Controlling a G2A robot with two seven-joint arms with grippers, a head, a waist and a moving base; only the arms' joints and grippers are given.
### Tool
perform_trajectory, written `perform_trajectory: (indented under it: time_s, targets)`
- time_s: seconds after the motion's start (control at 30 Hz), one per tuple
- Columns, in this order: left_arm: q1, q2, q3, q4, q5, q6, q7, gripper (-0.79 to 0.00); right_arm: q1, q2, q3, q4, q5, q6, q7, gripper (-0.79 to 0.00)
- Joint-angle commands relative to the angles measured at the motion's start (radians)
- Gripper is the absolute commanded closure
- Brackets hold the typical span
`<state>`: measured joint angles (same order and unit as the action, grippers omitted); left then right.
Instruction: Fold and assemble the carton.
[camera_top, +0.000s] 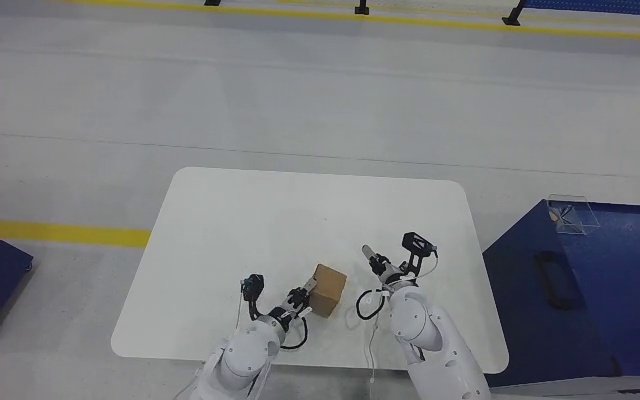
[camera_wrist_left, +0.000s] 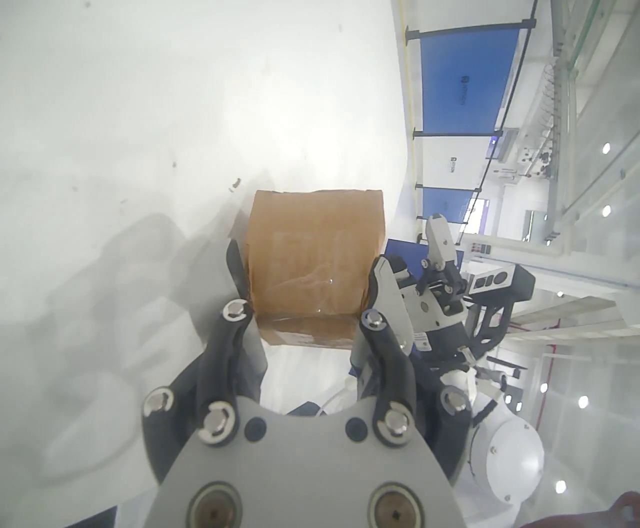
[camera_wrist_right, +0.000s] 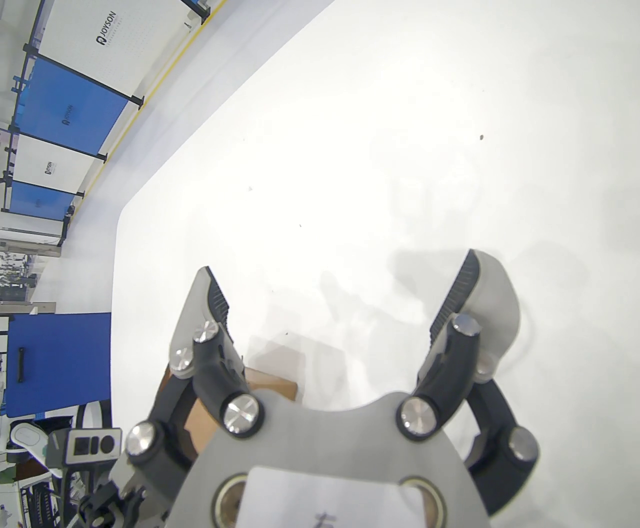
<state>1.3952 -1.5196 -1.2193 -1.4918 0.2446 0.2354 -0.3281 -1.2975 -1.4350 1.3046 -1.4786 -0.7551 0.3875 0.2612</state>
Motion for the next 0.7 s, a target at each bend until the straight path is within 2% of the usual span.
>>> perform_trajectory:
  time_s: [0.0,0.1,0.17,0.27,0.3,0.33,0.37,0.47,0.53,0.67]
  targets:
    - [0.018,0.007,-0.012,-0.026,0.023,-0.027,0.008,-0.785,0.0,0.0,0.0,0.0,0.0,0.0,0.0,-0.785]
    - [0.054,0.019,-0.031,-0.117,0.104,-0.105,0.043,-0.785,0.0,0.0,0.0,0.0,0.0,0.0,0.0,-0.785]
    - [0.08,0.026,-0.04,-0.178,0.157,-0.125,0.067,-0.785,0.0,0.0,0.0,0.0,0.0,0.0,0.0,-0.785]
    - [0.11,0.036,-0.024,-0.26,0.33,-0.216,0.141,-0.785,0.0,0.0,0.0,0.0,0.0,0.0,0.0,-0.785]
    - [0.117,0.039,-0.008,-0.267,0.399,-0.235,0.167,-0.64,0.0,0.0,0.0,0.0,0.0,0.0,0.0,-0.785]
    - [0.119,0.041,0.012,-0.269,0.474,-0.259,0.198,-0.289,0.0,0.0,0.0,0.0,0.0,0.0,0.0,-0.785]
    - [0.119,0.042,0.035,-0.263,0.538,-0.277,0.226,0.0,0.0,0.0,0.0,0.0,0.0,0.0,0.0,-0.785]
    - [0.096,0.044,0.085,-0.206,0.746,-0.277,0.311,0.0,0.0,0.0,0.0,0.0,0.0,0.0,0.0,-0.785]
    - [0.075,0.042,0.127,-0.156,0.82,-0.284,0.313,0.0,0.0,0.0,0.0,0.0,0.0,0.0,0.0,-0.785]
    - [0.036,0.04,0.159,-0.074,0.943,-0.229,0.345,0.0,0.0,0.0,0.0,0.0,0.0,0.0,0.0,-0.785]
